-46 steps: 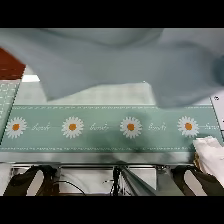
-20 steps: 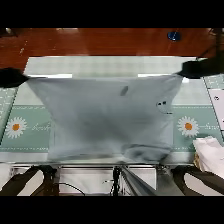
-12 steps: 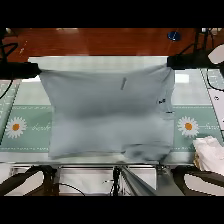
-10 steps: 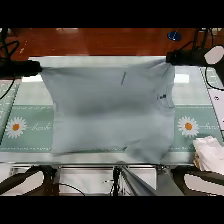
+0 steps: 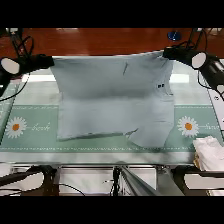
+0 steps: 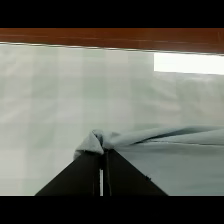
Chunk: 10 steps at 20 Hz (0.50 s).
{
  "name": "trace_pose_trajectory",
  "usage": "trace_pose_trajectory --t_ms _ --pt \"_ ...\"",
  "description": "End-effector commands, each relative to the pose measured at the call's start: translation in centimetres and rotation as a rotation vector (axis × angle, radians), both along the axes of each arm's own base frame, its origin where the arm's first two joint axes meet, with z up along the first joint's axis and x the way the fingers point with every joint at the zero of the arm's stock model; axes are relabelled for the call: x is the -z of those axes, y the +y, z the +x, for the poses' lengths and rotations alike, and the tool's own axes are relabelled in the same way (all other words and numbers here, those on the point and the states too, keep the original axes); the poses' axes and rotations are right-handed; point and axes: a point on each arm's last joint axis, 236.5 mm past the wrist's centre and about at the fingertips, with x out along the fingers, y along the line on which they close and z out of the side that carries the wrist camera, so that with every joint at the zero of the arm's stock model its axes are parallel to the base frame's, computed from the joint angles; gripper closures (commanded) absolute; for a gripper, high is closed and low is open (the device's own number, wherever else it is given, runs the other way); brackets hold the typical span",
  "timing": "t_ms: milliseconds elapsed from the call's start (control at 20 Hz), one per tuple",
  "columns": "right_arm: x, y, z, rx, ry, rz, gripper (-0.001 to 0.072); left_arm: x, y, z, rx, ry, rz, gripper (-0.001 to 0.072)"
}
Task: Fold the shirts.
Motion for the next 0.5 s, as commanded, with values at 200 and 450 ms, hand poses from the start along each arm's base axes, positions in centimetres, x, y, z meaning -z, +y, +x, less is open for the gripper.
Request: trace_pose_trajectory --t_ms 200,450 --pt "1.6 -0.1 -0.4 -0.061 0.045 -0.116 0.0686 2.9 -1.0 -0.6 0.093 0.086 0.068 0.0671" --pt "8.6 -0.1 -10.2 -0.175 0.562 -0.179 0.0686 6.7 -2.7 -7.9 0.206 0.465 0.02 0.0672"
